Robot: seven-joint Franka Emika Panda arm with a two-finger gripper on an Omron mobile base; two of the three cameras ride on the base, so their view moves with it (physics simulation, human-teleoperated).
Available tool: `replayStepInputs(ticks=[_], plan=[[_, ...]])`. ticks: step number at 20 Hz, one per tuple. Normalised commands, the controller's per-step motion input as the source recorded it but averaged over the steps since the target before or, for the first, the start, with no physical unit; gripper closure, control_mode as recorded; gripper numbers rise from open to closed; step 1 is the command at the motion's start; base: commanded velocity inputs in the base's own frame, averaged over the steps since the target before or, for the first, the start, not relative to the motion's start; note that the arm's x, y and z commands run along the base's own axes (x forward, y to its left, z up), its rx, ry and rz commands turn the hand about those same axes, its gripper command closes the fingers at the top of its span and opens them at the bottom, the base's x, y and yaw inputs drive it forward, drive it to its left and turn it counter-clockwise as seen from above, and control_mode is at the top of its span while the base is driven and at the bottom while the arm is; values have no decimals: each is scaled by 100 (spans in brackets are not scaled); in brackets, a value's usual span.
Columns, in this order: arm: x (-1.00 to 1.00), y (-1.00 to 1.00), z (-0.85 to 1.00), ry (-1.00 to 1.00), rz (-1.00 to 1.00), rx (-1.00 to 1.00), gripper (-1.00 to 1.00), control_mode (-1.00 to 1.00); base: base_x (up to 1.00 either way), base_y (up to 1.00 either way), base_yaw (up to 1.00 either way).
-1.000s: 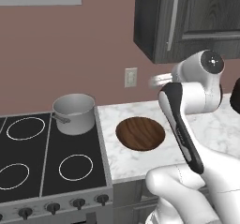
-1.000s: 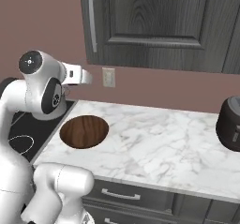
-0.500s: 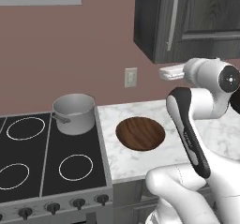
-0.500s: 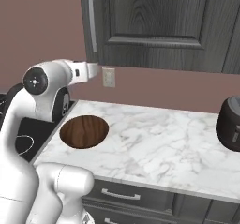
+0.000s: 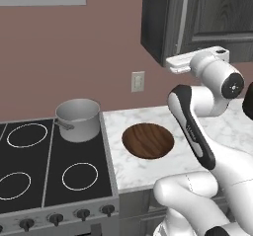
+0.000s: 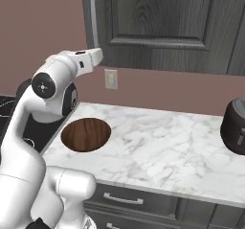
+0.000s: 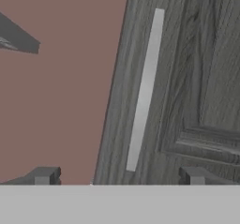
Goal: Open the cabinet and move the ladle to the pot. Then close the cabinet.
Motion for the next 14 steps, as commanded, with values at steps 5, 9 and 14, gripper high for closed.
replayStepInputs(ticks=[5, 9, 14], plan=[[0, -18, 0, -1, 0, 10, -100, -100, 0, 0, 0], [4, -25, 1, -1, 0, 14, -100, -100, 0, 0, 0], [22, -8, 14, -7, 0, 10, -100, -100, 0, 0, 0]])
